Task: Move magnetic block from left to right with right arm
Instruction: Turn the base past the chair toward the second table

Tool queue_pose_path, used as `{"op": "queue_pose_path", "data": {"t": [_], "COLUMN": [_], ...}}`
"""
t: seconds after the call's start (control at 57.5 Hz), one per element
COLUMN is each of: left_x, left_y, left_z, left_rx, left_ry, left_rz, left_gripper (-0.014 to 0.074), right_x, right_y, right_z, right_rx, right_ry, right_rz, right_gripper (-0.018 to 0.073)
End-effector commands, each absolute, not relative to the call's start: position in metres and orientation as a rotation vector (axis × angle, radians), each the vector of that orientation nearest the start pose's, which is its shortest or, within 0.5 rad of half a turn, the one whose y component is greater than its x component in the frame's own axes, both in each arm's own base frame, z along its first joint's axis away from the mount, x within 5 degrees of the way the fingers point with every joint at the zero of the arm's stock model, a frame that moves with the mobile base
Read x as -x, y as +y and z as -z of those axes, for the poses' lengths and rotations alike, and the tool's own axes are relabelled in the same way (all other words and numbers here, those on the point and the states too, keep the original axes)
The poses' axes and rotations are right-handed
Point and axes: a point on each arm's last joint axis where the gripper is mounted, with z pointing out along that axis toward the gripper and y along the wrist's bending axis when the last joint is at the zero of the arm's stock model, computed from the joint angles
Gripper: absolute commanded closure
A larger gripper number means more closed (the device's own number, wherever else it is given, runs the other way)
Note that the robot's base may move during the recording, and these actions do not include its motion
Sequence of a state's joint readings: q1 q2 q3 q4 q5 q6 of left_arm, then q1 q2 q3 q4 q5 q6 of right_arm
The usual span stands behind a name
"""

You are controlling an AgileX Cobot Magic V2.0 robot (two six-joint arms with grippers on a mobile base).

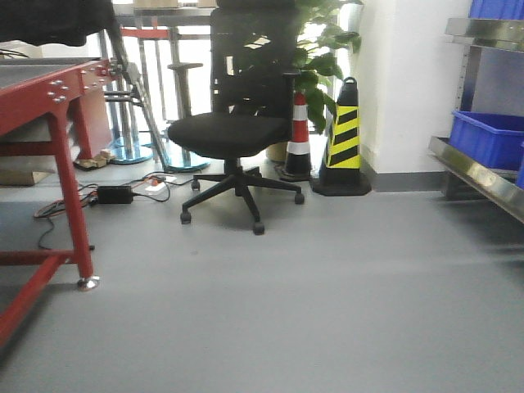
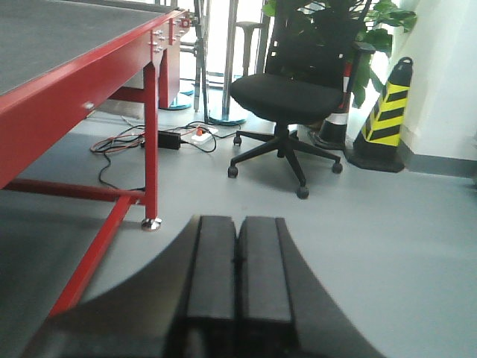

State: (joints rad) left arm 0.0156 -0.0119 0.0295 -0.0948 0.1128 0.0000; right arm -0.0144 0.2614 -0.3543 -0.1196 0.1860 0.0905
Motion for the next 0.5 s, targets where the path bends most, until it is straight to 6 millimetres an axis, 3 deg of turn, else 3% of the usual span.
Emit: {"op": "queue_pose_path", "data": {"t": [0.0,0.487], "left_x": [-0.0561,-0.0561], "left_y": [0.0007,0.0007], "left_z": [-0.1995,-0.1995], "left_rx": [0.088,0.088], "left_ry": [1.52,1.52], "left_rz": [0.071,0.071], "left_gripper": [0.0722,0.0722], "right_x": [-0.0701,-0.0701], "right_y": [-0.0026,-0.0026], "right_z": [-0.3158,-0.3158], "right_rx": [0.009,0.009], "right_ry": [1.471,1.471], "right_rz": [0.064,0.064], "right_gripper": [0.0339,0.0339]}}
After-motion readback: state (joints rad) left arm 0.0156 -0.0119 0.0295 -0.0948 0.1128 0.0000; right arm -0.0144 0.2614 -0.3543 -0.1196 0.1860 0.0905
